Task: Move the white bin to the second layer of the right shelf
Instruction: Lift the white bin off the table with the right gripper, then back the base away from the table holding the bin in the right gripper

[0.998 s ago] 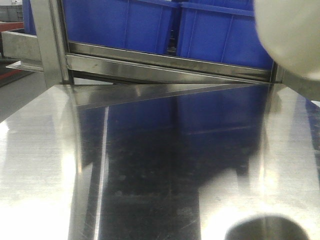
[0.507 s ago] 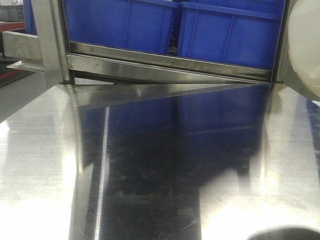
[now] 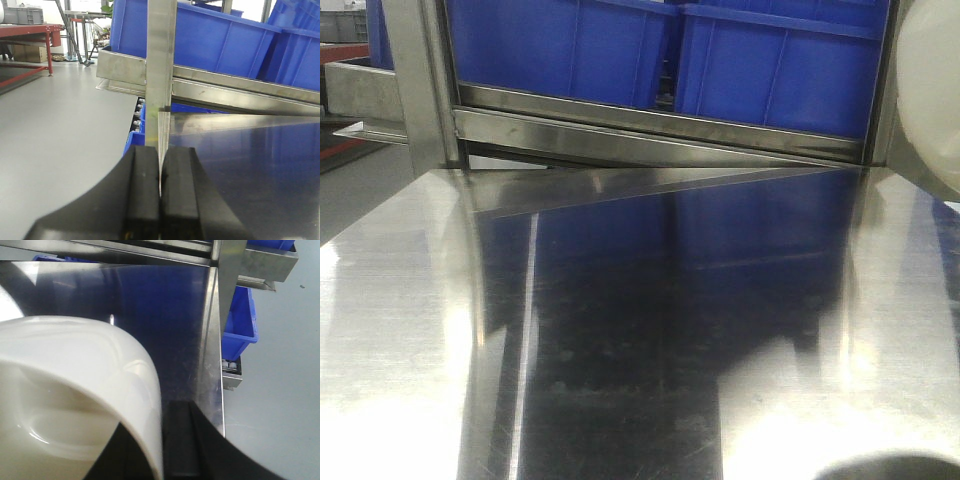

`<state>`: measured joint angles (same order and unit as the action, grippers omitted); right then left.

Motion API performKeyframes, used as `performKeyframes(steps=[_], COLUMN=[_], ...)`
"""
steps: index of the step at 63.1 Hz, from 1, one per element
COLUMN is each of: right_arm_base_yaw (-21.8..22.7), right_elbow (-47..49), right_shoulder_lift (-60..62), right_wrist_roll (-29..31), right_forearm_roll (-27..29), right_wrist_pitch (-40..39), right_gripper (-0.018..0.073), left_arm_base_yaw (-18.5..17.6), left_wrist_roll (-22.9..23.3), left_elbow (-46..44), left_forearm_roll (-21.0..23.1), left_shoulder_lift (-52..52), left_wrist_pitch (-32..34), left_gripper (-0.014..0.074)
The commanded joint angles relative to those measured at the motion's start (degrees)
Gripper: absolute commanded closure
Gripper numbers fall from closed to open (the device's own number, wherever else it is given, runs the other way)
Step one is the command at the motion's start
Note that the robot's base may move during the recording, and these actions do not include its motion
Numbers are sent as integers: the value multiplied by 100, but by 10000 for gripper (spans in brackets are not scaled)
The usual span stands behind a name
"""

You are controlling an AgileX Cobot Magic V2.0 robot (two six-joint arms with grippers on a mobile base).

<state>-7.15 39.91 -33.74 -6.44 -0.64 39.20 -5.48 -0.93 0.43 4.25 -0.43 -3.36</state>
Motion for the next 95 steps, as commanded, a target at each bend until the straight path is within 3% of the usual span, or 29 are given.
performKeyframes(steps=[1,95], right_arm_base_yaw=[44,44], right_elbow=[167,167], right_shoulder_lift=[15,15], right_wrist_roll=[-25,-25], right_forearm_roll=[-33,-33], right_wrist_pitch=[-576,-576], right_gripper=[512,512], left_arm_base_yaw=[-32,-32], left_wrist_roll=[56,42], left_elbow=[211,211], left_forearm_roll=[53,6], left_shoulder_lift=[-18,-18], left_wrist_pitch=[493,449], left_gripper=[512,512])
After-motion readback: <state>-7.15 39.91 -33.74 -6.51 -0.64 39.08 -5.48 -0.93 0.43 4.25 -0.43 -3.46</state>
